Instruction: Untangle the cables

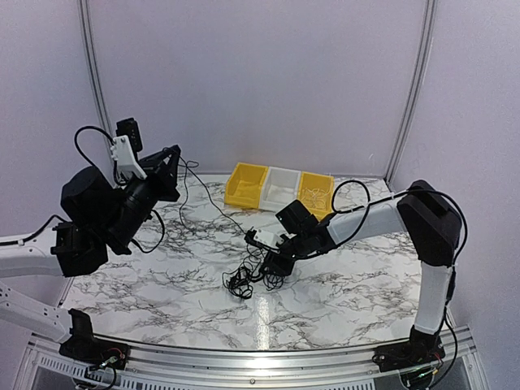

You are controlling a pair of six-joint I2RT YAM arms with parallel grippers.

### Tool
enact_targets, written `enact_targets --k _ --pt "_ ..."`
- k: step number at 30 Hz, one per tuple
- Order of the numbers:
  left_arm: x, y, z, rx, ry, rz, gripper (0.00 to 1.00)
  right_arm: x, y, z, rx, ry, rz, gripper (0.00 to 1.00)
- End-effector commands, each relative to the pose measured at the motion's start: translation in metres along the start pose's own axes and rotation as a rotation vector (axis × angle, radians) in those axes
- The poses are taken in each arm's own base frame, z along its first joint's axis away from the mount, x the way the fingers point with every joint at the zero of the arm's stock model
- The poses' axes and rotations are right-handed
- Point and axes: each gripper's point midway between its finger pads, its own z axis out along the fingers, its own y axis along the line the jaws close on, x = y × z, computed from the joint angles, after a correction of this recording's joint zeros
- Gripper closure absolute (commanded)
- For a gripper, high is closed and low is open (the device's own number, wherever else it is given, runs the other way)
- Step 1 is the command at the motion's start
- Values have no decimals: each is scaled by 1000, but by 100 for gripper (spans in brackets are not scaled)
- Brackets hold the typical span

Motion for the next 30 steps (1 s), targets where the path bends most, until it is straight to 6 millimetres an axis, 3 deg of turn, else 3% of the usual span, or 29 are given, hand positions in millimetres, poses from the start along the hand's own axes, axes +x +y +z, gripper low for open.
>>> enact_targets --k 1,7,10,13,22,23,26,30 --pt "-76 0 -8 -19 -100 49 100 7 -12 0 -23 0 80 58" --pt "-162 -10 -13 -28 -201 144 100 24 -40 -13 -28 -1 179 46" --pt "-198 -13 -15 -37 -243 178 100 24 -49 -23 -33 -18 198 48" --pt "-219 -15 -16 -47 -263 208 100 22 -56 -31 -32 -39 216 55" --pt "-270 -17 -21 -81 -325 258 100 28 -73 -38 21 -31 242 48" --pt "-278 -16 -22 -86 -335 262 100 30 -76 -38 27 -28 250 51" --pt "-303 -15 -28 -99 -370 274 100 36 -84 -37 22 -24 285 71" --pt "-343 -13 -38 -113 -410 291 100 45 -97 -43 34 -31 338 77"
